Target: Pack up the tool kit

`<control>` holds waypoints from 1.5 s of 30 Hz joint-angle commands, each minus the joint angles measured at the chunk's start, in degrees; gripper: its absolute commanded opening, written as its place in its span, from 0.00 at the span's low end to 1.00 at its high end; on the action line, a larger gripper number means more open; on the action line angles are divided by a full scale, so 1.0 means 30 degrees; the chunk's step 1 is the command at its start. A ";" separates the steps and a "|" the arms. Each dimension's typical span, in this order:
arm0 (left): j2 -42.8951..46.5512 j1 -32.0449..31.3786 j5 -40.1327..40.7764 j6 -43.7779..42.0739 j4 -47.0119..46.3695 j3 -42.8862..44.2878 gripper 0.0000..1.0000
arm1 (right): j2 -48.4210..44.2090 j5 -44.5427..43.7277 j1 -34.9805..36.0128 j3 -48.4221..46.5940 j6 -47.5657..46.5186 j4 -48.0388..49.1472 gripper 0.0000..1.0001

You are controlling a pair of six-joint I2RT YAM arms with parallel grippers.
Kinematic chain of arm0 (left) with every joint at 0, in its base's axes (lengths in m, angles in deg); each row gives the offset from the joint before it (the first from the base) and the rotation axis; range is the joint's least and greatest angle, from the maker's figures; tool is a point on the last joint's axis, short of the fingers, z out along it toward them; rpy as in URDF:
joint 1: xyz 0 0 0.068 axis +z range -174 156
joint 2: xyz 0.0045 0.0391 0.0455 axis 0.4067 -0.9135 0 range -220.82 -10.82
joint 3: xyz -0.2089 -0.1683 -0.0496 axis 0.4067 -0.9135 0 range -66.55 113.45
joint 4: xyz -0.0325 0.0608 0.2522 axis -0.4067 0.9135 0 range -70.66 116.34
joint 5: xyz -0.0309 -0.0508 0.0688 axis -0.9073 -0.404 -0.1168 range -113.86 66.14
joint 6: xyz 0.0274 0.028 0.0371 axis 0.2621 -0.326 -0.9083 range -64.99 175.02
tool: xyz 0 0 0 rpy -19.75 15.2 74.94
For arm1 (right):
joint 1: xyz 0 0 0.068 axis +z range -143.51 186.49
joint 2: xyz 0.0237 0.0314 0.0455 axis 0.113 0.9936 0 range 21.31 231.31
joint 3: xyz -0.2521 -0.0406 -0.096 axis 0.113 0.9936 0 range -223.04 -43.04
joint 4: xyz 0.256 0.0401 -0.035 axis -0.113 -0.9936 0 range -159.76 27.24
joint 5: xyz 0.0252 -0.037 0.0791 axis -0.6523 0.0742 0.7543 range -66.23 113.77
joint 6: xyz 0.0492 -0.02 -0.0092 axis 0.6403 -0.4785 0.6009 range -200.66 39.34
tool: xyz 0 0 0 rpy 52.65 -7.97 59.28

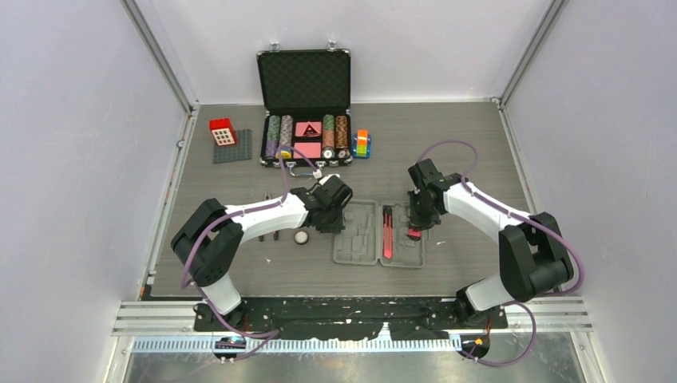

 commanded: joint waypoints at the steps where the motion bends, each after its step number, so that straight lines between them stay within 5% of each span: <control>1: 0.0772 -0.0059 0.0526 -0.0023 0.0115 -0.0215 0.00 | -0.1701 -0.2226 0.0005 -0.1289 0.0061 -0.1174 0.09; 27: 0.0507 -0.0059 0.0208 0.0022 0.0010 -0.0124 0.00 | 0.1461 -0.1239 -0.0075 0.1490 0.0476 0.0895 0.05; 45: 0.1150 -0.0059 -0.0678 0.1830 -0.1299 -0.0081 0.07 | 0.0994 -0.1799 -0.0654 -0.2624 -0.1747 0.0689 0.09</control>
